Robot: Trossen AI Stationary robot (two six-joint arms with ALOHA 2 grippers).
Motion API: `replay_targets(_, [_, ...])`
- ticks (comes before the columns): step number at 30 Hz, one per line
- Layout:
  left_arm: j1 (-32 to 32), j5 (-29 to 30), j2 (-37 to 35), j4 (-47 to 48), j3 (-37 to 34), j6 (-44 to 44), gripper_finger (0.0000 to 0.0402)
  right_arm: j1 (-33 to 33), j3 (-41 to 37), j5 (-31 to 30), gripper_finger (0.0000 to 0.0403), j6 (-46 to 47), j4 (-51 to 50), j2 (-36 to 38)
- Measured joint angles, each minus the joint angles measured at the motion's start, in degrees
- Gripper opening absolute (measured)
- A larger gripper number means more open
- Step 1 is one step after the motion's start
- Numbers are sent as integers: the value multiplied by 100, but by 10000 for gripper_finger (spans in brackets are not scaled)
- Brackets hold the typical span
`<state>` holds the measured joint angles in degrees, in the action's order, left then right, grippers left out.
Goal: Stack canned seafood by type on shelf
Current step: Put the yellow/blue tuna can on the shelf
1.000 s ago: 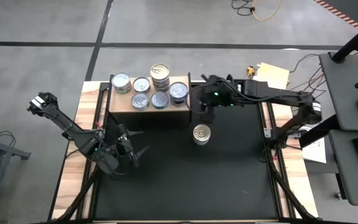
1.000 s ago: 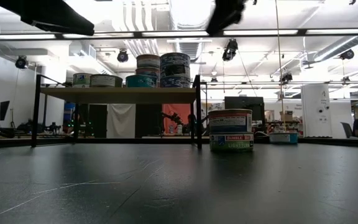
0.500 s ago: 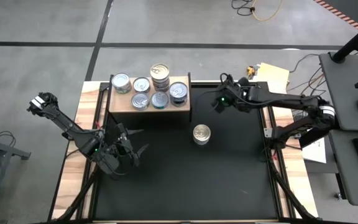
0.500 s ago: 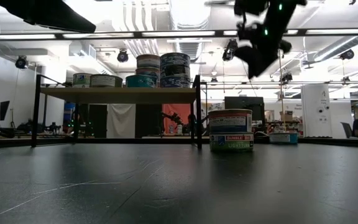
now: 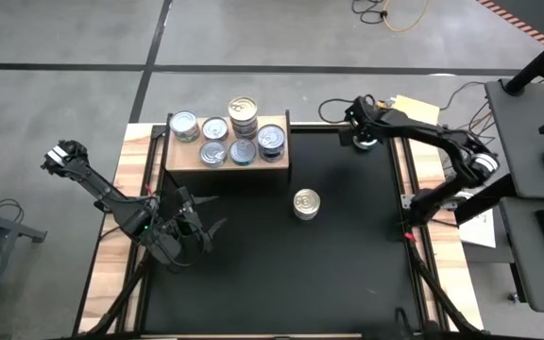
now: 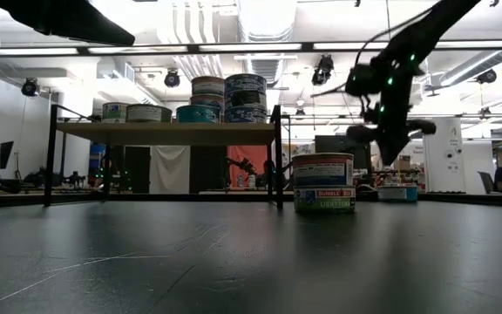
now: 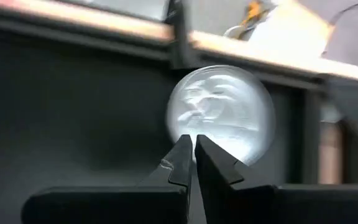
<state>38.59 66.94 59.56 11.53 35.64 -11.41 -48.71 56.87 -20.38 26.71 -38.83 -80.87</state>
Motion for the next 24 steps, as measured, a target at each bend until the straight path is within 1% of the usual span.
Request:
replay_targets(2, [-9,0,-1,0,0,1,296,-72,-45,194,11,-55,254,-240])
replay_targets(6, [-20,0,-1,-2,0,-1,296,-85,32,-201,12,-72,433,-681])
replay_targets(12, [-25,0,-1,-22,0,-28,296,-95,134,-362,12,29,443,-1148])
replay_targets(16, [-25,0,-1,-32,0,-54,296,-102,118,-372,12,38,437,-1289])
replay_targets(21, [-25,0,-1,-39,0,-62,296,-94,91,-383,12,73,324,-1291])
replay_targets(24, [-25,0,-1,-44,0,-62,296,-63,86,-202,12,77,128,-1234])
